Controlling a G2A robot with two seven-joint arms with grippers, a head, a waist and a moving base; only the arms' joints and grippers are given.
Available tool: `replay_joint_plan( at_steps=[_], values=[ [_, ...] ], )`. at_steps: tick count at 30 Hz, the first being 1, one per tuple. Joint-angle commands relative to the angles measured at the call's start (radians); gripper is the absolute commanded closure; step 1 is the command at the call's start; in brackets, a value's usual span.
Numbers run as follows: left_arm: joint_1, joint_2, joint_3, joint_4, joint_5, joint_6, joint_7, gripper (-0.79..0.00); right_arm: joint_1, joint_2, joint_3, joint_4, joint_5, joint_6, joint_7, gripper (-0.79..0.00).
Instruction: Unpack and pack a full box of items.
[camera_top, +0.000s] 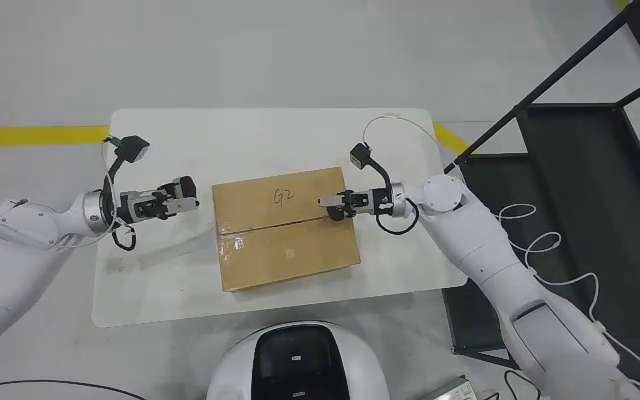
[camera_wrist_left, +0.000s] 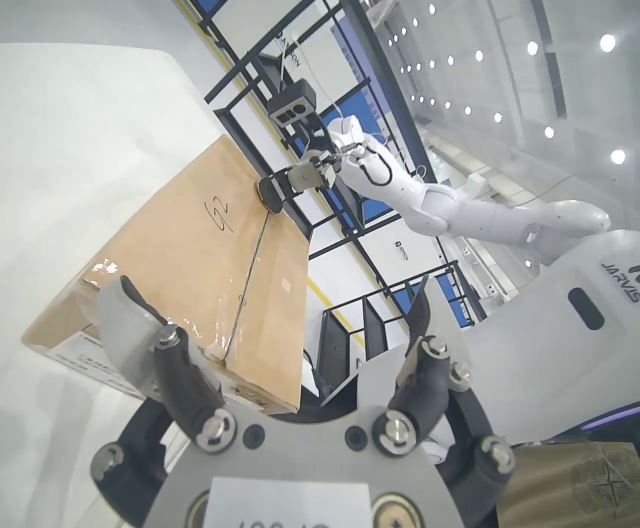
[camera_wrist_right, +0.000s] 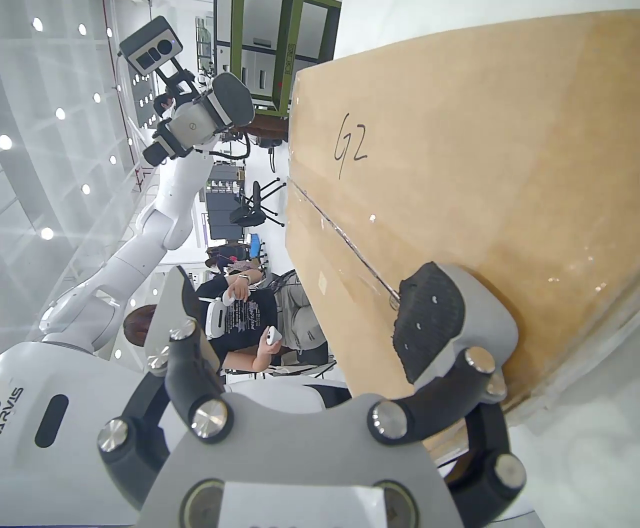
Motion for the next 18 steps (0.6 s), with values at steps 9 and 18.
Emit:
replay_joint_plan(
  at_steps=[9,18],
  values=[
    [0.032,0.015,-0.035,-0.029,-0.004,0.013,0.018,-0.785,-0.004,-0.001,0.004,-0.006,0.025,0.005,0.014,-0.785],
    [0.053,0.012,-0.055,-0.086,0.017,0.063,0.076,-0.785,-0.004,-0.001,0.004,-0.006,0.025,0.005,0.014,-0.785]
  ],
)
